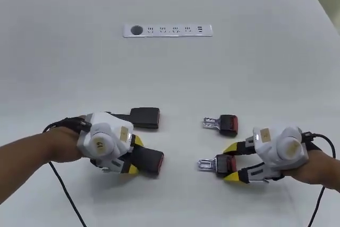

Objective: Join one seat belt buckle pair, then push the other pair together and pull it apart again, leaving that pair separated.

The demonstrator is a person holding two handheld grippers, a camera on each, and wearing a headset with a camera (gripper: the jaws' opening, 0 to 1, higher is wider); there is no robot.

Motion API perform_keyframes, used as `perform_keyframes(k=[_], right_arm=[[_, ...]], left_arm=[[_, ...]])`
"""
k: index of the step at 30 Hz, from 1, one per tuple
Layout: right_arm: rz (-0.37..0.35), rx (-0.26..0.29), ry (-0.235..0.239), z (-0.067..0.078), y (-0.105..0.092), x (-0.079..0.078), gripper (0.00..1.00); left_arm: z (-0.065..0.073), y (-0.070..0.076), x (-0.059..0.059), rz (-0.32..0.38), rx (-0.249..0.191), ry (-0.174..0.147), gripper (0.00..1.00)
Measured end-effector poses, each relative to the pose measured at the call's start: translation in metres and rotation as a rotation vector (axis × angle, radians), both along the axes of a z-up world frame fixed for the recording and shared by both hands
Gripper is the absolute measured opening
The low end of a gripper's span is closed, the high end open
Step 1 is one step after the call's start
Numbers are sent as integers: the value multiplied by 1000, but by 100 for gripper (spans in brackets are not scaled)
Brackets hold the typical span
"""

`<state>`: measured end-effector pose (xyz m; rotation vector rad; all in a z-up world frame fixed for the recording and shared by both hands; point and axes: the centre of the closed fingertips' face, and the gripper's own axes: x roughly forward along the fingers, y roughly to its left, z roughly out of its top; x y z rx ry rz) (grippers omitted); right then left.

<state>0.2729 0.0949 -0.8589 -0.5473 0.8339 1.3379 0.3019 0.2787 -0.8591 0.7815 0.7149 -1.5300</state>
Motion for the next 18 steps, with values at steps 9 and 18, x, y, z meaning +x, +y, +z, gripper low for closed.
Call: perform_keyframes(k=[9, 18], right_arm=[[0, 66, -18, 0, -2, 0, 37], [-27, 149, -22, 1, -2, -1, 37]], left_arm=[[1, 8, 0, 87, -9, -7, 33], [0, 8, 0, 100, 2, -12, 33]])
